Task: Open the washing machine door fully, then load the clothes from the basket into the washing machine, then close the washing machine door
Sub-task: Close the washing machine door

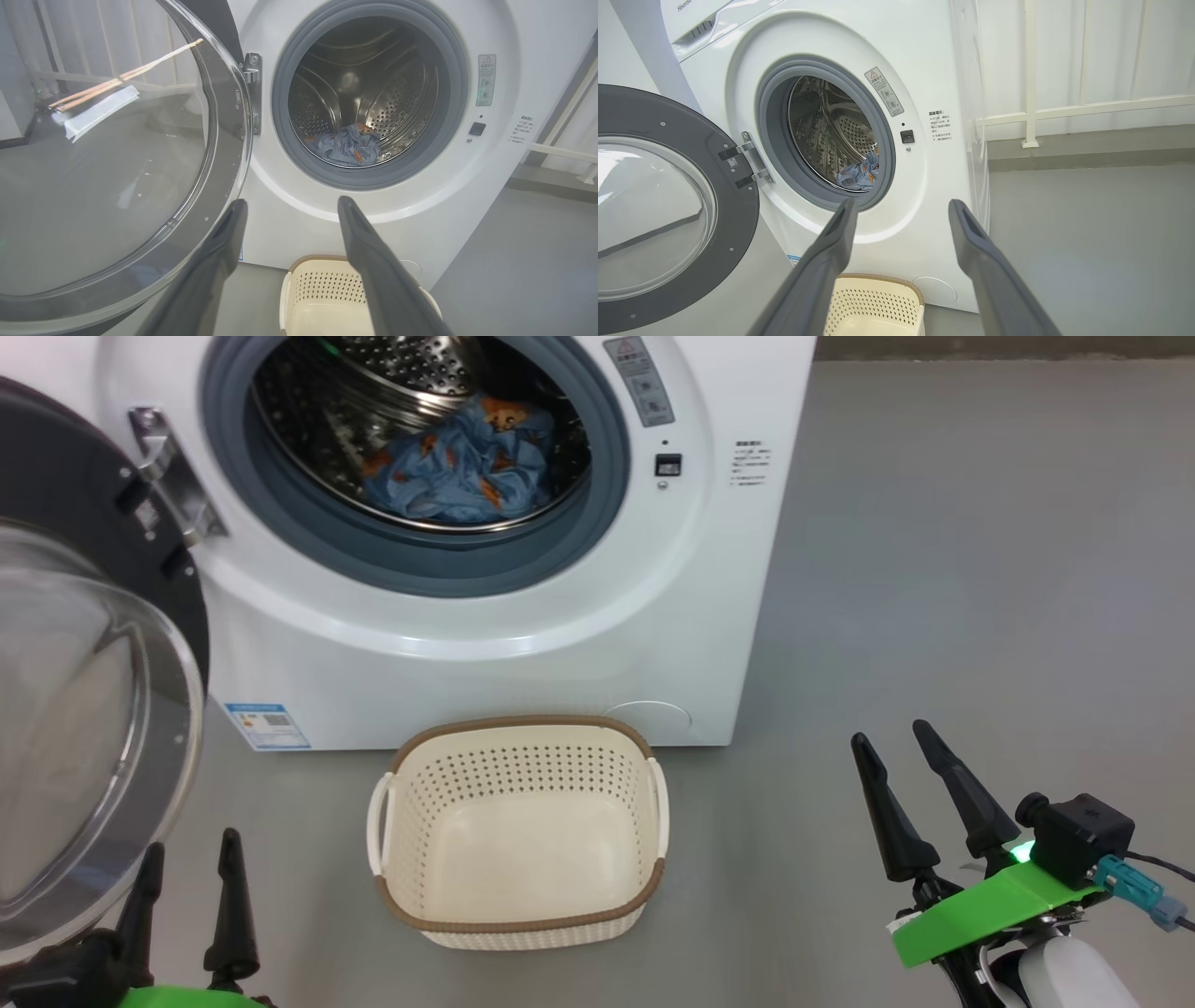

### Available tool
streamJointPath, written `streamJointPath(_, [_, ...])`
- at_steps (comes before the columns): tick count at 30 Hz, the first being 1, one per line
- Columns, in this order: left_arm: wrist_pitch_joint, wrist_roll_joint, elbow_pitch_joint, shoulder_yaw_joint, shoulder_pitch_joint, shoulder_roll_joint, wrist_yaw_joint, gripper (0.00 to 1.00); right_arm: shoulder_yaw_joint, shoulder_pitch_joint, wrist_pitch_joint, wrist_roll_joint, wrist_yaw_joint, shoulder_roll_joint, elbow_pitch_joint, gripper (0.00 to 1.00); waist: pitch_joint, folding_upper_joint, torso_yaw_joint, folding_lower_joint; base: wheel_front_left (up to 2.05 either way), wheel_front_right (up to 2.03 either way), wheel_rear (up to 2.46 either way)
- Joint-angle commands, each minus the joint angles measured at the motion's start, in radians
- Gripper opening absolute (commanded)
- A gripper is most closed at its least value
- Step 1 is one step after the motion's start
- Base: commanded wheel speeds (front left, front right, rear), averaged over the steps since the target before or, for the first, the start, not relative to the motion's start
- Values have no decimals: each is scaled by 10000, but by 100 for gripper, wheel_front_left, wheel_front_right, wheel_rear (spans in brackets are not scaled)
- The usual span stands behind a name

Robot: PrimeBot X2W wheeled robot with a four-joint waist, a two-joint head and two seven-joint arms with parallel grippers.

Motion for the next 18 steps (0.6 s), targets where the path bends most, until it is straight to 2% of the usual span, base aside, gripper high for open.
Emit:
streamJointPath(1, [-65, 238, -173, 502, -420, 73, 132, 100, 250, -1, -48, 170, 16, -1, -190, 100, -97, 0, 386, -1, 0, 0, 0])
streamJointPath(8, [-65, 672, -66, 648, -355, -151, 277, 100, 325, 21, -48, 244, 16, -8, -105, 100, -295, 0, 1172, -1, 0, 0, 0])
streamJointPath(18, [-65, 758, 9, 851, -405, -347, 303, 100, 412, 33, -48, 308, 16, -6, -38, 100, -354, 0, 2255, -1, 0, 0, 0])
